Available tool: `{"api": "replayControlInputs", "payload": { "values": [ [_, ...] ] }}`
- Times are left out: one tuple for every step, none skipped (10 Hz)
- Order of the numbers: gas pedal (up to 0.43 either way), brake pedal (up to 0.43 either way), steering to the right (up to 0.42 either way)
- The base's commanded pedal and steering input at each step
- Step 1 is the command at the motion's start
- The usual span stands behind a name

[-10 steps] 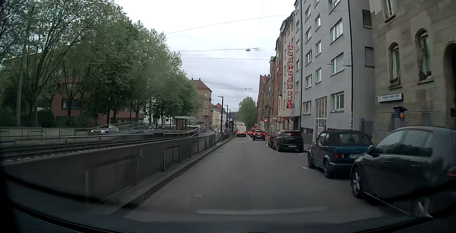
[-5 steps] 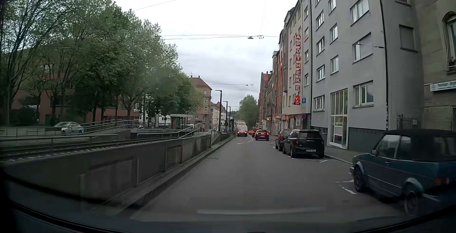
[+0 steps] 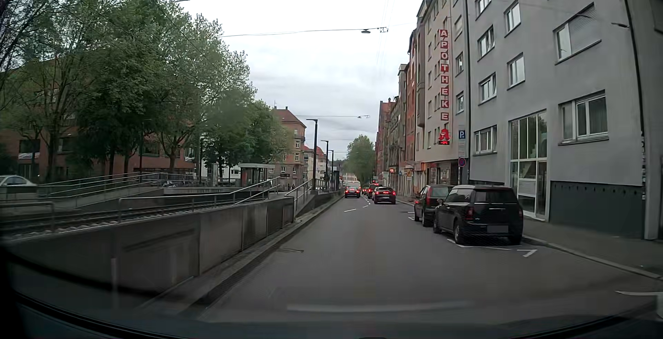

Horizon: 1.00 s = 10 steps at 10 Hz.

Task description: Follow the waypoints while adhering to traffic rules and regulations

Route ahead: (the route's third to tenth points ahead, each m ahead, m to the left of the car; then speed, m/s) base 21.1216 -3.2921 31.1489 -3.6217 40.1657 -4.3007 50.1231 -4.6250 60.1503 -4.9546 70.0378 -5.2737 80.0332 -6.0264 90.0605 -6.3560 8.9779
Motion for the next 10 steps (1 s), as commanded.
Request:
{"api": "replayControlInputs", "payload": {
  "values": [
    [0.000, 0.000, 0.010],
    [0.000, 0.000, 0.011],
    [0.000, 0.000, 0.013],
    [0.000, 0.000, 0.014],
    [0.000, 0.024, 0.014],
    [0.000, 0.091, 0.015],
    [0.000, 0.152, 0.016],
    [0.000, 0.171, 0.016],
    [0.000, 0.201, 0.016],
    [0.000, 0.213, 0.016]
  ]
}}
